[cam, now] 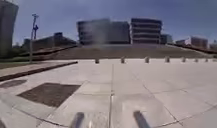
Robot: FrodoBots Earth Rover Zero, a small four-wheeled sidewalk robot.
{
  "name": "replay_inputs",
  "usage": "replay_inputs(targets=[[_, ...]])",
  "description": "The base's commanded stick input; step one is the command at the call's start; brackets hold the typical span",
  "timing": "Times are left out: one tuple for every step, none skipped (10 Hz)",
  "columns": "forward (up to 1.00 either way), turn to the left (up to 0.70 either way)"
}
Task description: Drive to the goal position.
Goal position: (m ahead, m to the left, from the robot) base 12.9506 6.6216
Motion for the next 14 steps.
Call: replay_inputs(targets=[[0.0, 0.45], [0.0, 0.45], [0.0, 0.45], [0.0, 0.45], [0.0, 0.45], [0.0, 0.45], [0.0, 0.45], [0.0, 0.45], [0.0, 0.45], [0.0, 0.45], [0.0, 0.45], [0.0, 0.45], [0.0, 0.32], [0.0, 0.0]])
